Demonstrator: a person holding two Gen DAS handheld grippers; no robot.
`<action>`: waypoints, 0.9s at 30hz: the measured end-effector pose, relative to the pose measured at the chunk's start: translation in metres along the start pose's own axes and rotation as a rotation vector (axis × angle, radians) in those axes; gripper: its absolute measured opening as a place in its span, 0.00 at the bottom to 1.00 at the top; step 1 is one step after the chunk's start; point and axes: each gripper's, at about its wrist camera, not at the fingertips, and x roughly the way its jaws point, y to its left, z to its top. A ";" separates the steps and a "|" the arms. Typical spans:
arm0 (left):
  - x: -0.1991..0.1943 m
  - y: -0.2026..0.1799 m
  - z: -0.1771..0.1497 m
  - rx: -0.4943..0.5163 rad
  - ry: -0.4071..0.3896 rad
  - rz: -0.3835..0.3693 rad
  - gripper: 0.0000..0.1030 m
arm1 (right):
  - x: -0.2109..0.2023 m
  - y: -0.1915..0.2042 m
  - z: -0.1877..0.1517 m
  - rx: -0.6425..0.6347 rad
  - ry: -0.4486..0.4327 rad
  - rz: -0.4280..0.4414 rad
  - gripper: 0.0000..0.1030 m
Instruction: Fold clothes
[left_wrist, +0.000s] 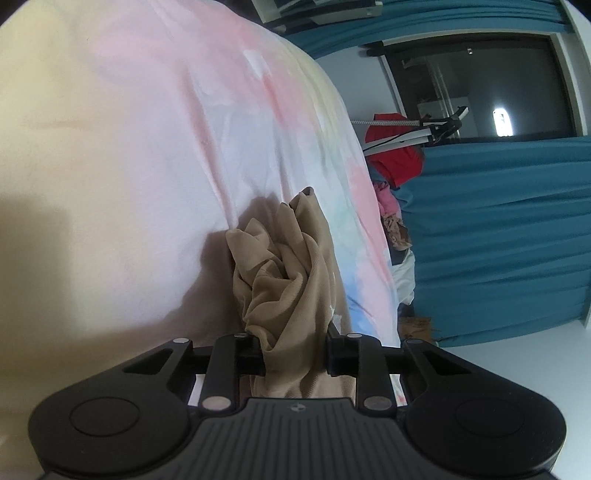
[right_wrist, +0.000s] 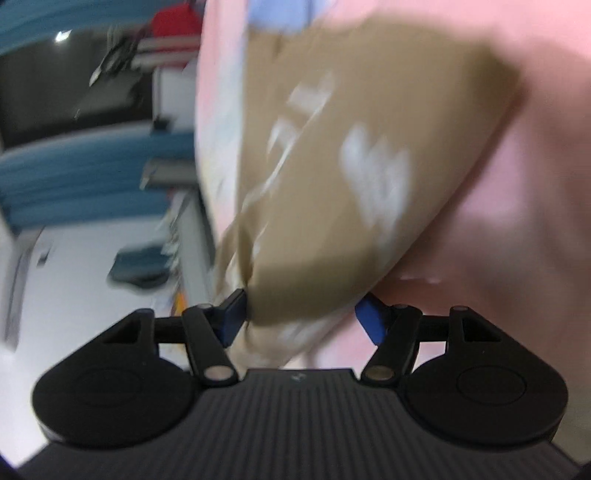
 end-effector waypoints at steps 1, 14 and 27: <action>0.001 0.001 0.001 -0.006 0.000 -0.002 0.26 | -0.004 -0.002 0.002 0.011 -0.039 -0.015 0.65; 0.006 -0.023 0.015 0.005 0.055 -0.018 0.26 | -0.038 0.025 0.004 -0.064 -0.198 0.000 0.30; 0.124 -0.205 -0.030 0.207 0.197 -0.134 0.26 | -0.135 0.118 0.125 -0.130 -0.458 0.140 0.28</action>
